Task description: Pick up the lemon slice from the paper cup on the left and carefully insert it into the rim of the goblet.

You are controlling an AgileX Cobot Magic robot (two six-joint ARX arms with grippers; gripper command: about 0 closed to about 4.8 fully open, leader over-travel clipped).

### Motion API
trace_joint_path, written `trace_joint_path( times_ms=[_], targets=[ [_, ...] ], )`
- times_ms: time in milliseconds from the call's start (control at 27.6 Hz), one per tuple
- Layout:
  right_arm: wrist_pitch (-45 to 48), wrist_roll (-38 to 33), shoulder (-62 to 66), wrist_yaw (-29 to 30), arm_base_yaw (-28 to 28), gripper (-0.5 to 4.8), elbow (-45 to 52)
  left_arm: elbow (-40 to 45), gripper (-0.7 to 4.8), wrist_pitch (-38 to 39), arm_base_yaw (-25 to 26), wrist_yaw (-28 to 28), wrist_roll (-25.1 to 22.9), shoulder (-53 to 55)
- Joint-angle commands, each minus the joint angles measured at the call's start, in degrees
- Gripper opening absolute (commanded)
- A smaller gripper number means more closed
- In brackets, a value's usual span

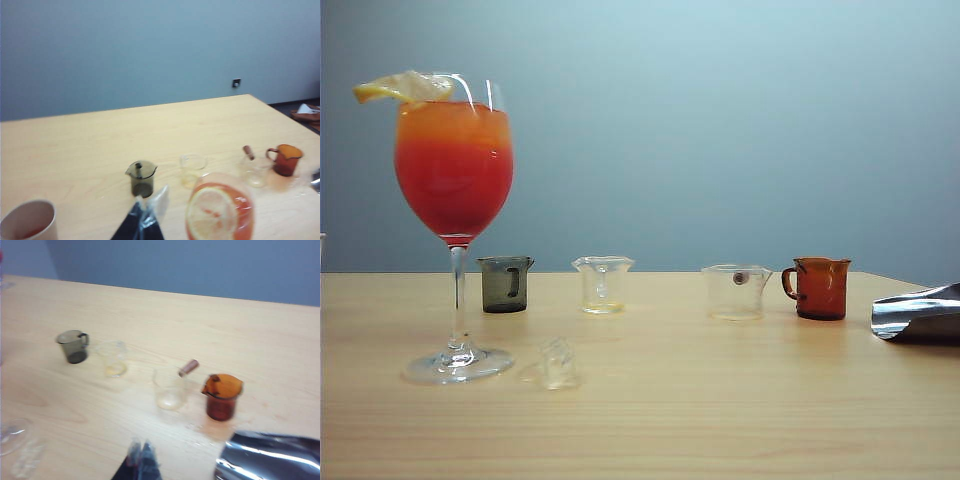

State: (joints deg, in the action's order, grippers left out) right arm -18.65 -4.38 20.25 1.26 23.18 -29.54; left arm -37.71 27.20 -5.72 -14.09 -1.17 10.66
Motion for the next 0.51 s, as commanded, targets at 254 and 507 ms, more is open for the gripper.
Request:
trace_joint_path(
  times_ms=[254, 507],
  targets=[
    [8.5, -1.4, -6.4, -0.7, -4.5, -0.06, 13.8, 14.7, -0.06, -14.3, 0.0, 6.6, 7.6, -1.8],
    [10.0, -3.6, -6.8, -1.3, -4.6, -0.06, 20.9, 26.6, -0.06, -21.1, 0.0, 8.2, 7.6, -1.8]
  ],
)
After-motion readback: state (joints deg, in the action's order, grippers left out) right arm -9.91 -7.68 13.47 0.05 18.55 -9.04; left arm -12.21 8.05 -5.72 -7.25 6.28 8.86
